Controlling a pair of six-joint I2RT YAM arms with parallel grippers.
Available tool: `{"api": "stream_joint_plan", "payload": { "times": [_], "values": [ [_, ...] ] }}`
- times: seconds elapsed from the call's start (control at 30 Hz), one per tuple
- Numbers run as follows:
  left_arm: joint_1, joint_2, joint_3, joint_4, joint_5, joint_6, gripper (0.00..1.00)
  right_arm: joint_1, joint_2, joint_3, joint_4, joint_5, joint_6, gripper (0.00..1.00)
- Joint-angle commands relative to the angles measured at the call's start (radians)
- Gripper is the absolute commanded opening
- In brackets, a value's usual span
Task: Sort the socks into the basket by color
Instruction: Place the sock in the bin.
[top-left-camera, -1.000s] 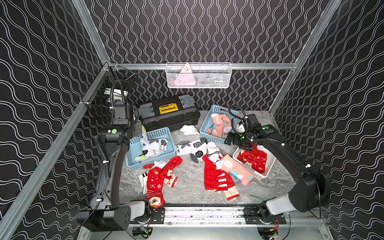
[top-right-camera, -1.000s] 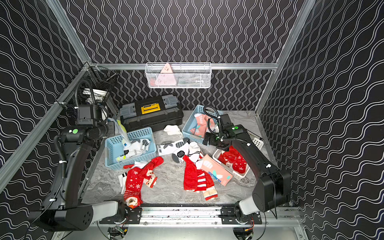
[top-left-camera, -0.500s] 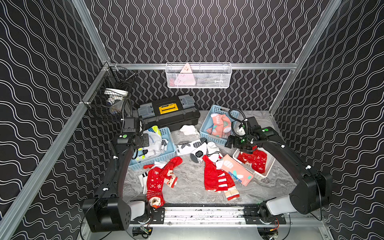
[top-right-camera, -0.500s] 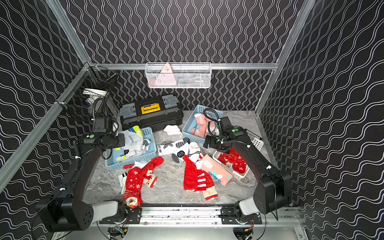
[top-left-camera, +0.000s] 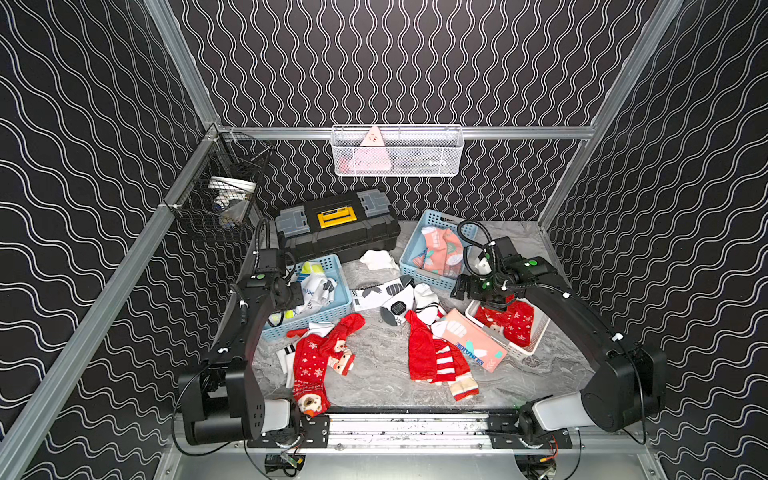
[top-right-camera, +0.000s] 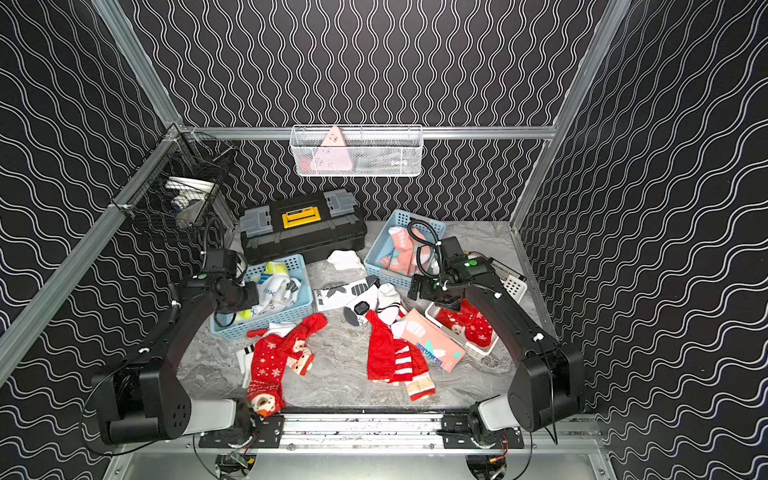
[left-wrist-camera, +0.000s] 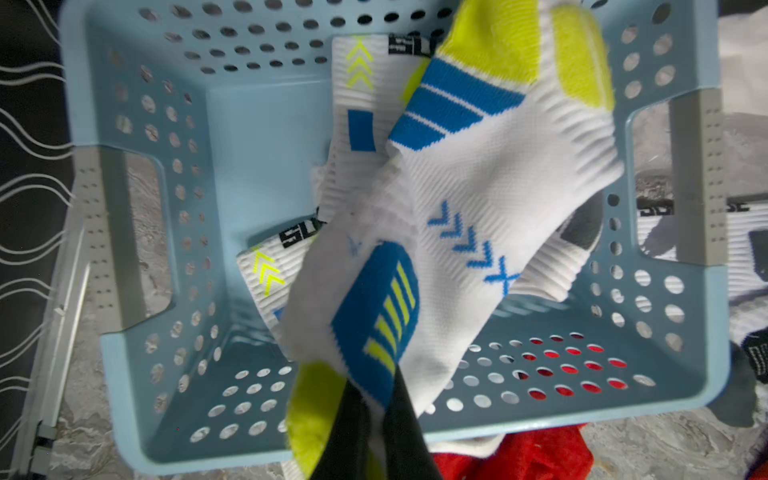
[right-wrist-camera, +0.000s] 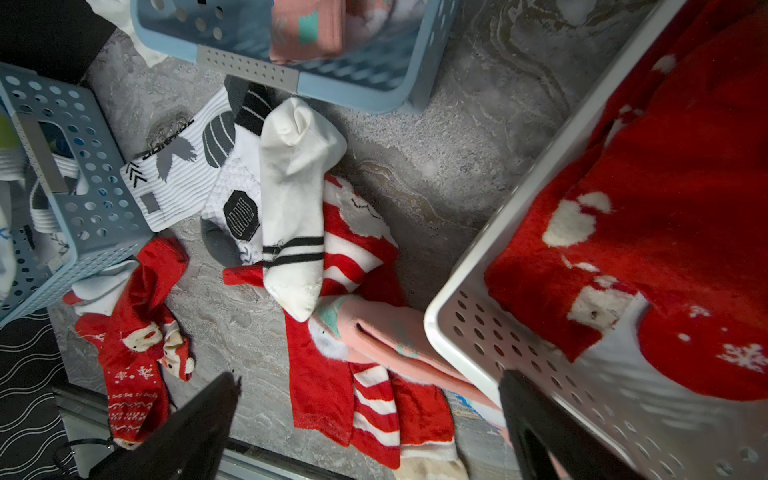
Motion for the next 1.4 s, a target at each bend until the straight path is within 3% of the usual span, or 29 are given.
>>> {"api": "stream_joint_plan", "payload": {
  "times": [0.0, 0.2, 0.33, 0.67, 0.97, 1.23, 1.37],
  "values": [
    [0.003, -0.014, -0.021, 0.079, 0.025, -0.022, 0.14, 0.0, -0.003, 0.0, 0.006, 0.01, 0.011, 1.0],
    [0.003, -0.034, -0.012, 0.125, 0.038, -0.014, 0.45, 0.0, -0.002, -0.003, 0.01, 0.005, 0.011, 1.0],
    [0.001, -0.04, 0.007, 0.138, 0.053, -0.016, 0.52, 0.001, -0.001, -0.006, 0.012, 0.004, 0.009, 1.0],
    [-0.021, 0.027, 0.008, 0.252, 0.127, -0.05, 0.53, 0.0, 0.005, -0.006, 0.018, -0.004, 0.007, 1.0],
    [-0.07, 0.204, -0.006, 0.321, 0.067, -0.084, 0.55, 0.018, 0.002, 0.013, 0.001, -0.046, -0.035, 1.0],
    [-0.121, 0.238, -0.066, 0.348, 0.07, -0.112, 0.54, 0.142, 0.028, 0.067, -0.039, -0.053, -0.088, 0.99],
    [-0.126, 0.171, -0.06, 0.328, 0.078, -0.111, 0.55, 0.239, 0.077, 0.093, -0.061, -0.069, -0.117, 0.92]
  ]
}}
